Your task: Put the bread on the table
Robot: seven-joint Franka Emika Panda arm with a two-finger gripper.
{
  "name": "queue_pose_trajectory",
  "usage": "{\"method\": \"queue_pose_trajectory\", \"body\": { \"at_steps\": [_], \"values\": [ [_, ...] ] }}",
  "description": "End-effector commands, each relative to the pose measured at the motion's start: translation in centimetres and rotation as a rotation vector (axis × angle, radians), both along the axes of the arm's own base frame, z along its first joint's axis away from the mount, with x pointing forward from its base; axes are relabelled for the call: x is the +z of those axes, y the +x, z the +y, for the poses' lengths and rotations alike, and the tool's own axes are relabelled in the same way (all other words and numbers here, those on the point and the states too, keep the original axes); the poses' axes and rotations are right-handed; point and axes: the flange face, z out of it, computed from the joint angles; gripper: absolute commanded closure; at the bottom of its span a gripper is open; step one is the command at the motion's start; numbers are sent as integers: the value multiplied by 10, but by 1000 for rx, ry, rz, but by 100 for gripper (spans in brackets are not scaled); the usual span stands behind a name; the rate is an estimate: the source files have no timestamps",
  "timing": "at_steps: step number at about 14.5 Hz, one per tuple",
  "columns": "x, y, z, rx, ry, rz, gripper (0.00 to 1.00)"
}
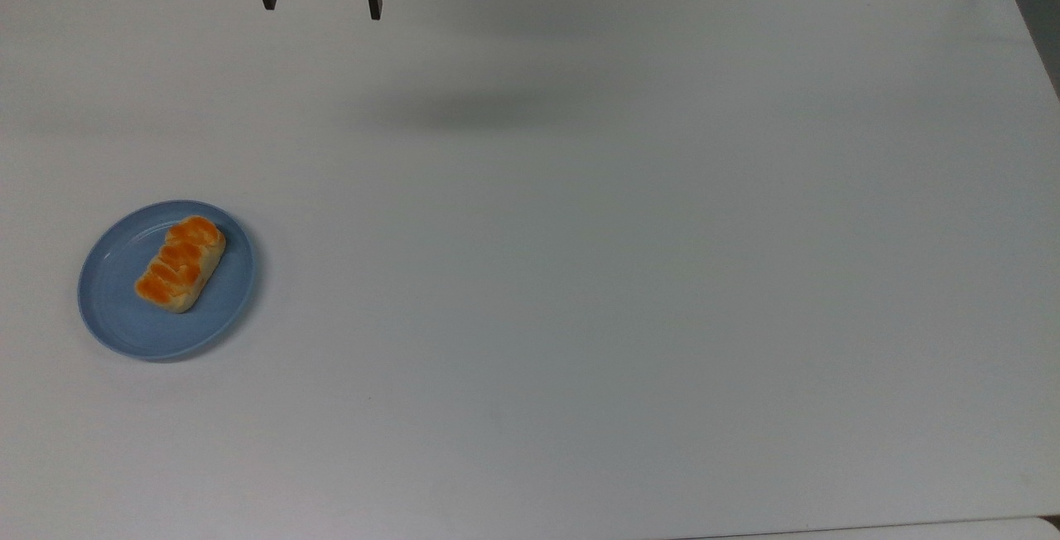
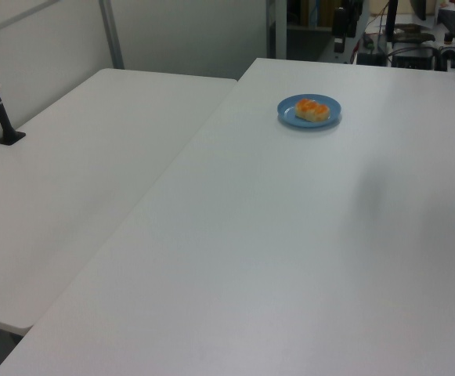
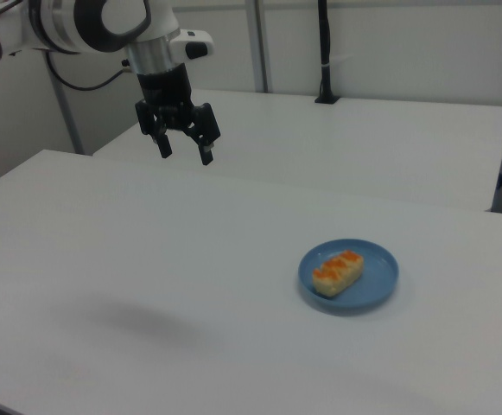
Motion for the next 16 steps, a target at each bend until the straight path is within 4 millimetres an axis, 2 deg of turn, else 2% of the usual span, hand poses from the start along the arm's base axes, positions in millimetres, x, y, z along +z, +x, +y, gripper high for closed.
{"method": "queue_pose_trajectory", "body": {
  "at_steps": [1,5,6,10,13,14,16],
  "values": [
    [2,-5,-4,6,3,-14,0],
    [2,-6,-23,-7,-8,-16,0],
    [-2,-6,-35,-22,-13,-9,0],
    [-16,6,-50,-22,-61,-19,0],
    [-51,28,-88,-85,-57,-58,0],
    [-51,35,-104,-122,-41,-100,0],
    [-73,43,-120,-155,-15,-100,0]
  ]
}}
